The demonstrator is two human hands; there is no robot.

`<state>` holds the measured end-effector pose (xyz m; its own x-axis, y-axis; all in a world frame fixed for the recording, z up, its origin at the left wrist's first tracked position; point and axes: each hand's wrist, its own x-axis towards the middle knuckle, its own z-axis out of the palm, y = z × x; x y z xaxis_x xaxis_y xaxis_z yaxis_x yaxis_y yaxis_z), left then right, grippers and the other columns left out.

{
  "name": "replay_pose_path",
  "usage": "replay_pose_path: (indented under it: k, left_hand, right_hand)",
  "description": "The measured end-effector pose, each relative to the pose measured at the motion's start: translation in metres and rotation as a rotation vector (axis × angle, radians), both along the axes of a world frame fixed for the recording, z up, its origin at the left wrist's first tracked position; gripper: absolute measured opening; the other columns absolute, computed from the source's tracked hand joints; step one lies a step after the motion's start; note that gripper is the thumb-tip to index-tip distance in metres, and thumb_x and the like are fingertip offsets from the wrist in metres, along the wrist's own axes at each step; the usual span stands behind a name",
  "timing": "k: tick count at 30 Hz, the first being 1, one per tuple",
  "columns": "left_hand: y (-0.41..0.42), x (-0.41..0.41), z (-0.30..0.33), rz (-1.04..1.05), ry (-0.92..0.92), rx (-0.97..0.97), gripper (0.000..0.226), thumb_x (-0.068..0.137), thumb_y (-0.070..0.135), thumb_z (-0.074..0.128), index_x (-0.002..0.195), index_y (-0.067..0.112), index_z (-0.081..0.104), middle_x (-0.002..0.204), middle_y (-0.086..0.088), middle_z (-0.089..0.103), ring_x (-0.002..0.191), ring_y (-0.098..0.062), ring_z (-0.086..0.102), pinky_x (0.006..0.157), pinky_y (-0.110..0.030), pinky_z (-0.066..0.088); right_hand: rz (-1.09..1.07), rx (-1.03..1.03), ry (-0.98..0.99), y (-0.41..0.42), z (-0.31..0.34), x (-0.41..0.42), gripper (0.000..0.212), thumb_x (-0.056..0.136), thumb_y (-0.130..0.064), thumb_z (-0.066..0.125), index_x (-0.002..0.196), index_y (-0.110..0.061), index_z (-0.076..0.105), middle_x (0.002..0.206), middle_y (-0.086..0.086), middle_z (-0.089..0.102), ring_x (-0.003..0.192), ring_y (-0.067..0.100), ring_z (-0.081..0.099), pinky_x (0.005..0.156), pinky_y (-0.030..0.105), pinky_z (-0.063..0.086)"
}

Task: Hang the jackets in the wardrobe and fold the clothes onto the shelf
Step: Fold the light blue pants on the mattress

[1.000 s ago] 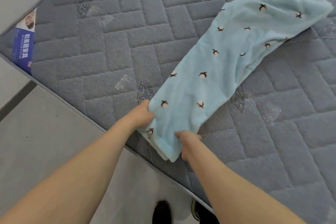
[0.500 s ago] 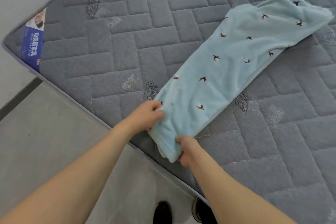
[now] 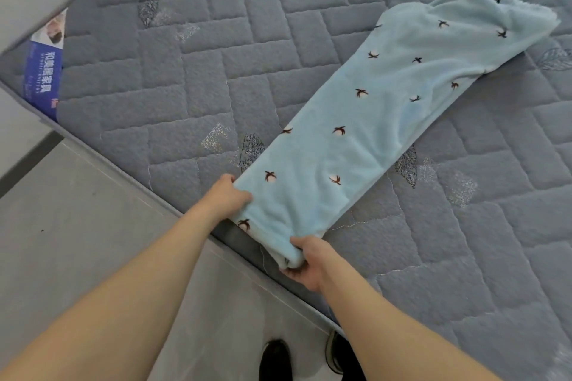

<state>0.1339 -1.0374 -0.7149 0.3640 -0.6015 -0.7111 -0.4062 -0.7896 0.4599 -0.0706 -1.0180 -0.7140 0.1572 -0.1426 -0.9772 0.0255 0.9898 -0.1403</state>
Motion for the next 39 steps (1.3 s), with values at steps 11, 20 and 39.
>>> replay_pose_path:
  k: [11,20,39]
  left_hand:
    - [0.032,0.058,0.051,0.474,0.414,-0.097,0.035,0.087,0.015,0.074,0.119,0.006,0.064,0.09,-0.007,0.076,0.065,-0.016,0.071,0.05,-0.027,0.054]
    - [0.07,0.117,0.121,0.766,0.007,-0.07,0.033,0.076,0.013,0.068,0.108,0.006,0.06,0.076,-0.011,0.064,0.056,-0.022,0.059,0.047,-0.027,0.051]
    - [-0.338,-0.199,0.214,0.149,0.225,-0.159,0.012,0.084,0.022,0.059,0.083,0.011,0.055,0.059,-0.007,0.055,0.039,-0.018,0.052,0.041,-0.021,0.048]
  right_hand:
    - [0.315,0.001,-0.318,0.017,0.035,0.017,0.012,0.097,-0.011,0.054,0.104,-0.009,0.064,0.093,0.008,0.068,0.081,0.02,0.064,0.081,0.033,0.05]
    - [0.439,0.178,-0.511,0.09,0.09,0.129,0.027,0.101,-0.014,0.047,0.124,-0.007,0.06,0.104,0.003,0.07,0.084,0.017,0.07,0.071,0.031,0.051]
    - [-0.154,-0.57,-0.012,-0.255,0.142,-0.181,0.029,0.082,-0.017,0.079,0.102,-0.014,0.059,0.07,-0.004,0.053,0.049,0.005,0.044,0.052,0.02,0.044]
